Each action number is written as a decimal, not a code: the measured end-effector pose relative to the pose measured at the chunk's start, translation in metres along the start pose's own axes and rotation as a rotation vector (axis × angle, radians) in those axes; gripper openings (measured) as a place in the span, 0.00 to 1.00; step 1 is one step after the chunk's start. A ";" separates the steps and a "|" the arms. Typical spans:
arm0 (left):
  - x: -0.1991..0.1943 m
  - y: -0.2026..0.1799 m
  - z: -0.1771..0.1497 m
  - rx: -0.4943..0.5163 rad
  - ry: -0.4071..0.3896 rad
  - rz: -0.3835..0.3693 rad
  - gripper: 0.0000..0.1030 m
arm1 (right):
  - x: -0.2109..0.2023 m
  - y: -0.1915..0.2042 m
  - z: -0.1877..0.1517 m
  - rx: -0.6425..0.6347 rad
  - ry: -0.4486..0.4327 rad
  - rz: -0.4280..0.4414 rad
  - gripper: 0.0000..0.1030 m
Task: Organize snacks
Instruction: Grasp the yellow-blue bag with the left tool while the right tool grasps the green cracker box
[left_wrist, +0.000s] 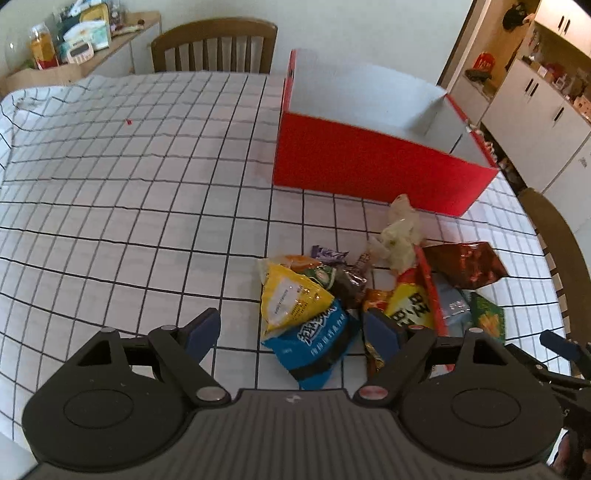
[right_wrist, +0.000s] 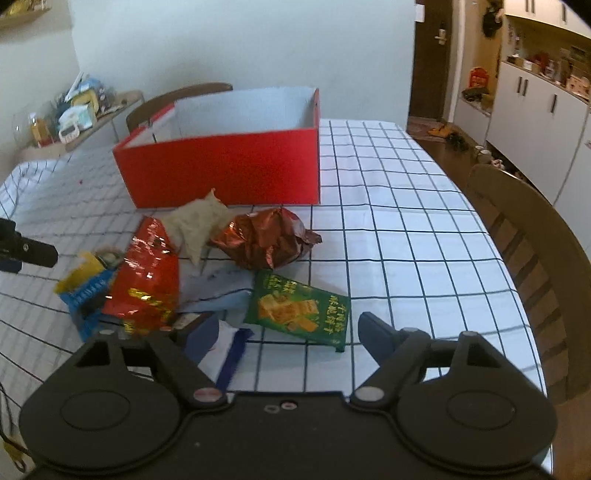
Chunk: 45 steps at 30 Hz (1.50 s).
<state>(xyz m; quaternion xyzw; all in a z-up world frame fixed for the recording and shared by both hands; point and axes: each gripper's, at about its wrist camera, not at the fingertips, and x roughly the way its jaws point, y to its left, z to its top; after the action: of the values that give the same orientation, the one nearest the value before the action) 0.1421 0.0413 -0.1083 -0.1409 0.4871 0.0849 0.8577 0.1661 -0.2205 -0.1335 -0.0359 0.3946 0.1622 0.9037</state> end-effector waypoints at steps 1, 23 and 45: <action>0.006 0.002 0.003 -0.009 0.011 0.007 0.82 | 0.006 -0.002 0.001 -0.010 0.010 0.000 0.80; 0.073 0.036 0.022 -0.234 0.213 -0.098 0.71 | 0.071 -0.023 0.025 -0.539 0.170 0.273 0.79; 0.057 0.042 0.019 -0.270 0.165 -0.092 0.40 | 0.058 -0.023 0.018 -0.411 0.143 0.130 0.20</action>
<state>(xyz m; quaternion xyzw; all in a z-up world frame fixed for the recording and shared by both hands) 0.1747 0.0878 -0.1551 -0.2835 0.5331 0.0981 0.7911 0.2231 -0.2233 -0.1651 -0.2051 0.4180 0.2941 0.8347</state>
